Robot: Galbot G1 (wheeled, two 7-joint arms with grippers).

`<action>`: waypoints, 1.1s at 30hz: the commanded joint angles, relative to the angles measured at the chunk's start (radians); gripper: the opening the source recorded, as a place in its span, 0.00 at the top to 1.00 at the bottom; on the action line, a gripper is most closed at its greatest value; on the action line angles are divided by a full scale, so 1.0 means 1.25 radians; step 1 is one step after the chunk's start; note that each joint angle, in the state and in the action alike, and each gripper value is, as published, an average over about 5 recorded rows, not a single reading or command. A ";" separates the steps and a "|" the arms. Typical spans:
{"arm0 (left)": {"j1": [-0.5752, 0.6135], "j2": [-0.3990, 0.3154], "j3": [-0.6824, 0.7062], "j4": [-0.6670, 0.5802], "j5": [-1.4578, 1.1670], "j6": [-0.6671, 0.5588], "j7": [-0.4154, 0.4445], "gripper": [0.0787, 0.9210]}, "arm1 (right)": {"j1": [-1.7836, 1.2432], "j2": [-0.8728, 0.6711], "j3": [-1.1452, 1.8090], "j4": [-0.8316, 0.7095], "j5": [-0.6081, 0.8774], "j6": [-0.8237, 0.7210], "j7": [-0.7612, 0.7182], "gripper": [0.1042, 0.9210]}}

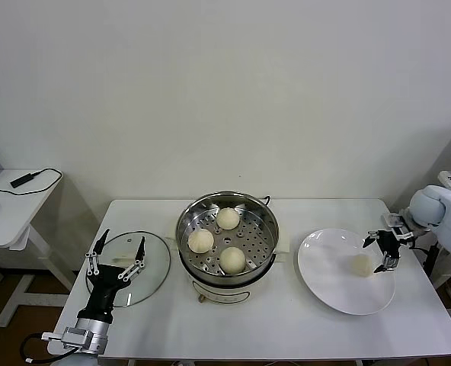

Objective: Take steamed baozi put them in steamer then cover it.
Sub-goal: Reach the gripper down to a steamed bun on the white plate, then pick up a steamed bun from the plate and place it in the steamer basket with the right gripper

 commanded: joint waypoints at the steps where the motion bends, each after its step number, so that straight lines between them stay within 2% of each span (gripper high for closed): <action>1: 0.000 -0.001 -0.001 0.001 0.000 0.000 -0.001 0.12 | -0.055 0.025 0.034 -0.032 -0.026 -0.004 0.020 0.12; 11: 0.000 0.000 -0.005 0.004 0.000 -0.001 -0.001 0.12 | -0.060 0.039 0.037 -0.039 -0.027 -0.016 0.028 0.14; 21: -0.004 -0.002 -0.004 0.007 0.000 -0.001 0.002 0.12 | 0.001 0.023 -0.002 -0.002 -0.013 -0.024 0.011 0.32; 25: -0.007 0.002 -0.004 0.007 0.000 -0.001 0.004 0.12 | 0.123 0.008 -0.073 0.044 0.017 -0.028 -0.035 0.35; 33: -0.007 0.009 0.005 0.005 0.002 -0.002 0.005 0.12 | 0.521 0.088 -0.387 0.160 0.213 -0.098 -0.120 0.36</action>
